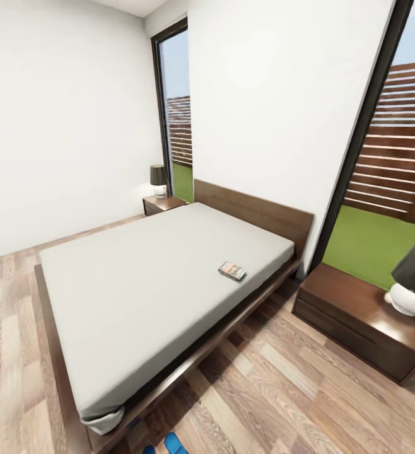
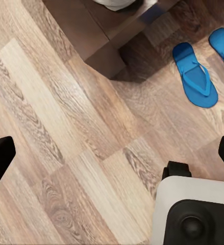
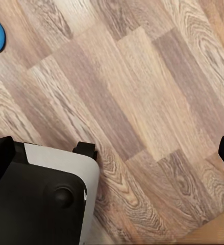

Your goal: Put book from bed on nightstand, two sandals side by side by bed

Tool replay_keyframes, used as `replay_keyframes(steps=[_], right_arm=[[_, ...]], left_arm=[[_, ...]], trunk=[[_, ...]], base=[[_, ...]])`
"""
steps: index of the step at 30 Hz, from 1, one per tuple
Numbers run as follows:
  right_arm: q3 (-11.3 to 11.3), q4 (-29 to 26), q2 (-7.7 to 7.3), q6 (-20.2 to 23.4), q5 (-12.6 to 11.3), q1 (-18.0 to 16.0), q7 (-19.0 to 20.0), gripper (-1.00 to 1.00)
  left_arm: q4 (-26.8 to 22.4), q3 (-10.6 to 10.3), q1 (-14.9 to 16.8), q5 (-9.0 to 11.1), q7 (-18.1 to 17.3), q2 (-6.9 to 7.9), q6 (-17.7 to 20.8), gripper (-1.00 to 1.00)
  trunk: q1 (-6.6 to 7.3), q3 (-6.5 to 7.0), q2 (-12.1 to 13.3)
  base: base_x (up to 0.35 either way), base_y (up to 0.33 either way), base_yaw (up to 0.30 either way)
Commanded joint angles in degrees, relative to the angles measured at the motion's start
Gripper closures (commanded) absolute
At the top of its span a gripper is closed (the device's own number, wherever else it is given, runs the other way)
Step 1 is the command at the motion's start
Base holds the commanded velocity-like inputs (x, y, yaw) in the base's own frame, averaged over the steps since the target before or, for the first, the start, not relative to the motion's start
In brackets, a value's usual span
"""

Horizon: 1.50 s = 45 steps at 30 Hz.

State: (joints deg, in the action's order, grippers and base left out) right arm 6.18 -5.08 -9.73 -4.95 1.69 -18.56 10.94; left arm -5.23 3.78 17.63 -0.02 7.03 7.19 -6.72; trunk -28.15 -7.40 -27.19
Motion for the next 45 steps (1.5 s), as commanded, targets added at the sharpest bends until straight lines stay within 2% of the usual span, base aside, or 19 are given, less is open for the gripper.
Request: replay_keyframes(steps=[1, 45], right_arm=[[0.34, 0.07, -0.02, -0.24, 0.18, -0.07, 0.05, -1.0], [0.4, 0.07, -0.02, -0.24, 0.18, -0.07, 0.05, -1.0]], left_arm=[[0.04, 0.35, 0.03, 0.0, 0.0, 0.0, -0.22, -1.0], [0.04, 0.35, 0.03, -0.05, 0.0, 0.0, -0.22, -1.0]], trunk=[[-0.03, -0.11, -0.1], [-0.03, -0.11, -0.1]], base=[[0.0, 0.0, -0.295], [0.0, 0.0, -0.295]])
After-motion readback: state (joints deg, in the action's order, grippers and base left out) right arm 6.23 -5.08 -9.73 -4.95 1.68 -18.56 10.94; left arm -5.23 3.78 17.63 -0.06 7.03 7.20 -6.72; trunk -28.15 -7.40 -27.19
